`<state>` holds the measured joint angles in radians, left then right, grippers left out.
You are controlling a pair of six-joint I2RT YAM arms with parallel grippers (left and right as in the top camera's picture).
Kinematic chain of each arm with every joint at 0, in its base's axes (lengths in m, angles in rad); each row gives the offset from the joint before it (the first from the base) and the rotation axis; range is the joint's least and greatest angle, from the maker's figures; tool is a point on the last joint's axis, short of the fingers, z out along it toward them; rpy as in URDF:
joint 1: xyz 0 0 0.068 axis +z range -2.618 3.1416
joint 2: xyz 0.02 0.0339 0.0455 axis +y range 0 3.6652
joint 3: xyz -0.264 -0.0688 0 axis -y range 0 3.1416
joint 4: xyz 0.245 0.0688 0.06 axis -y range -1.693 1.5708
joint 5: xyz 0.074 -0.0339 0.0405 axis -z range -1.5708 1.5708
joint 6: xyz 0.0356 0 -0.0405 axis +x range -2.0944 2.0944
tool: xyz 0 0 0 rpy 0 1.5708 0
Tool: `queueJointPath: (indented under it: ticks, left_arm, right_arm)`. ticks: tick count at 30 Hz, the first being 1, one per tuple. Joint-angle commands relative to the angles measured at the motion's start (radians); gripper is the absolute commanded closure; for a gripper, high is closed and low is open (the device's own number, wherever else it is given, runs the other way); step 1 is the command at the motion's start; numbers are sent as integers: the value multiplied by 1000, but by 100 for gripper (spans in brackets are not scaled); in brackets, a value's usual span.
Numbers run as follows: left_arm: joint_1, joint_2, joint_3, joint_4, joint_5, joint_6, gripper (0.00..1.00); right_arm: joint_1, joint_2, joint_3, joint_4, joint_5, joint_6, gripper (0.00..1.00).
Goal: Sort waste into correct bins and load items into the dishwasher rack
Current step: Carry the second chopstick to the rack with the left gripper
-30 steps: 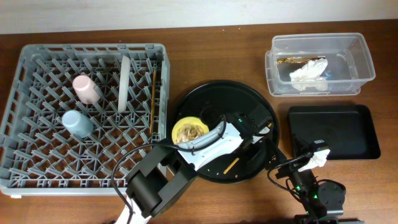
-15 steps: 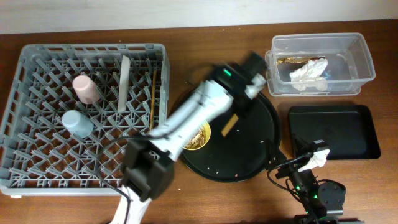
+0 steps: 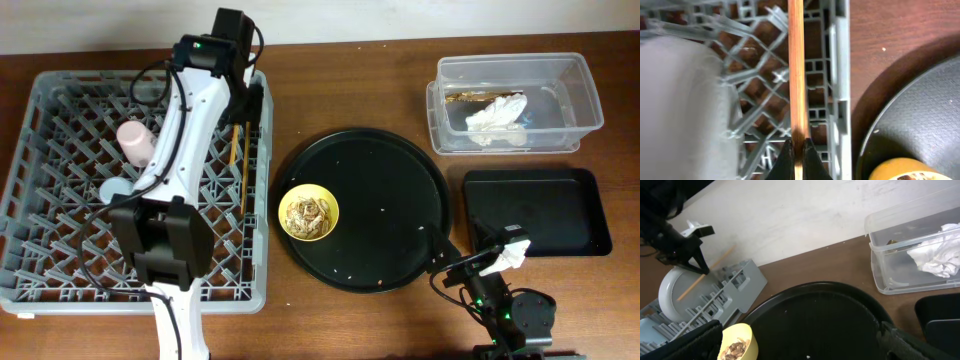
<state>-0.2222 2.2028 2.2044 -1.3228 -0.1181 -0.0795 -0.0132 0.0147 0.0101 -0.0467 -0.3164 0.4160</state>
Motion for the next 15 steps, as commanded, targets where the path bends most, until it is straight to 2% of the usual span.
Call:
queueJointPath:
  ticks: [1,6,7,8,9,15]
  left_arm:
    - [-4,8,-34,8,55,-18,99]
    - [-4,8,-85,-3,79,-32,98]
    - [-4,8,-90,-5,87,-32,93]
    - [-4,8,-90,-8,89,-32,73]
    - [-4,8,-90,-7,89,-32,62]
    - [-4,-5,10,-71,90,-33,62]
  right_arm:
    - [0,-7,-5,-5,-13,4,1]
    - [0,-8,-5,-5,-13,4,2]
    - [0,-8,-5,-5,-13,4,1]
    - [0,-7,-5,-5,-13,4,1]
    - [0,-8,-5,-5,-13,4,1]
    - [0,-8,-5,-5,-13,4,1]
